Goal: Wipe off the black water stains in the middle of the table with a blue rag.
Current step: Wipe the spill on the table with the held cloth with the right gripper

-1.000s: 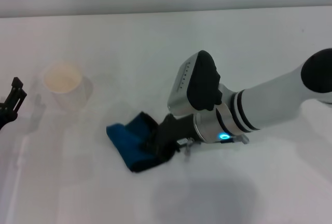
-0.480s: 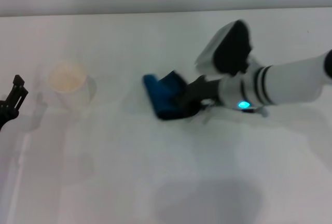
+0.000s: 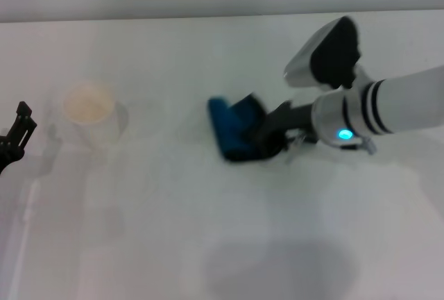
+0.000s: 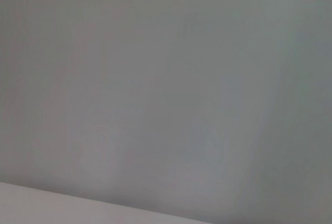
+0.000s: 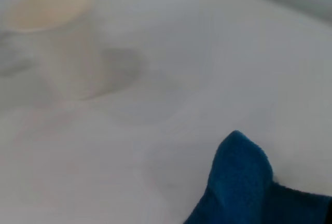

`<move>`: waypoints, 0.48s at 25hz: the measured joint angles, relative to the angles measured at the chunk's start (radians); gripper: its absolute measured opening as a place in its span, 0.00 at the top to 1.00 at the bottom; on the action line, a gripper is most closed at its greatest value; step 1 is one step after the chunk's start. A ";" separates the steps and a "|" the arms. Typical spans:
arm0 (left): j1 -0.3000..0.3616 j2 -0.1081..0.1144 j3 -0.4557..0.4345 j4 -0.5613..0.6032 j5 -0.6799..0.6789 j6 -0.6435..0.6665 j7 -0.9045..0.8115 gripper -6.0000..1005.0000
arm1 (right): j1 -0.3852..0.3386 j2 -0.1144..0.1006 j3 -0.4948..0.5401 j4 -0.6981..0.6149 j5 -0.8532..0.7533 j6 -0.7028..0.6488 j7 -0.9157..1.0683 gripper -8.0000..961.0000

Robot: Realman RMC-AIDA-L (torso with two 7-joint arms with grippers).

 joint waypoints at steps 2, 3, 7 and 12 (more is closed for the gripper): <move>-0.001 0.000 0.000 0.000 0.000 0.000 0.000 0.11 | 0.013 0.005 -0.017 -0.007 0.002 0.082 0.004 0.92; -0.004 0.000 0.000 0.000 0.000 0.000 0.000 0.11 | 0.023 0.006 -0.032 -0.010 0.003 0.123 0.010 0.92; -0.008 0.001 0.003 -0.003 0.000 -0.001 0.000 0.11 | 0.067 0.001 -0.073 -0.010 -0.003 0.260 0.061 0.92; -0.009 0.002 0.004 -0.004 0.000 -0.001 0.000 0.11 | 0.065 -0.012 -0.003 -0.013 -0.035 0.280 0.077 0.92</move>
